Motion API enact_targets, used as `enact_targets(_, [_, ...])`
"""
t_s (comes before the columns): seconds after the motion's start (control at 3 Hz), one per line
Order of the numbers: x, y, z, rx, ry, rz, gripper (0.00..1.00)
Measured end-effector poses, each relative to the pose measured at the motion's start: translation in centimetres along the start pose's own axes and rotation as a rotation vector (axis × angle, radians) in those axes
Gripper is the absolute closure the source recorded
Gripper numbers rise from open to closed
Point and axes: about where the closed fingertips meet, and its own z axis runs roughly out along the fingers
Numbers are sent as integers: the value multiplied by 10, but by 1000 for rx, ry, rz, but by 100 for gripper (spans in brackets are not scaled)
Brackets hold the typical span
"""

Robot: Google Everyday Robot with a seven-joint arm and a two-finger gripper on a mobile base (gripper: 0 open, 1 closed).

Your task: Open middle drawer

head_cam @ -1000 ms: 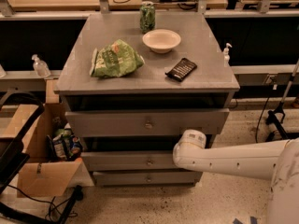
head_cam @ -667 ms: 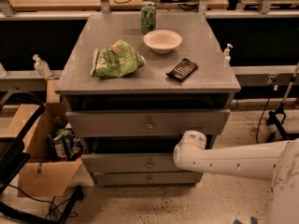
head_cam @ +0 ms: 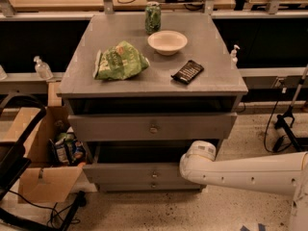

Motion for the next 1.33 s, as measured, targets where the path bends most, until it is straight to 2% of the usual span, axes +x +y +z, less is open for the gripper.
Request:
enact_targets(0.33, [0,0,-1,0,0,0,100])
enact_targets(0.67, [-2,34,-8,-17,-45,37,100])
enact_targets(1.0, [-3,37,-11,-22,-55,37,100])
enact_targets(1.33, [-5,65,-14,-46,-102,40,100])
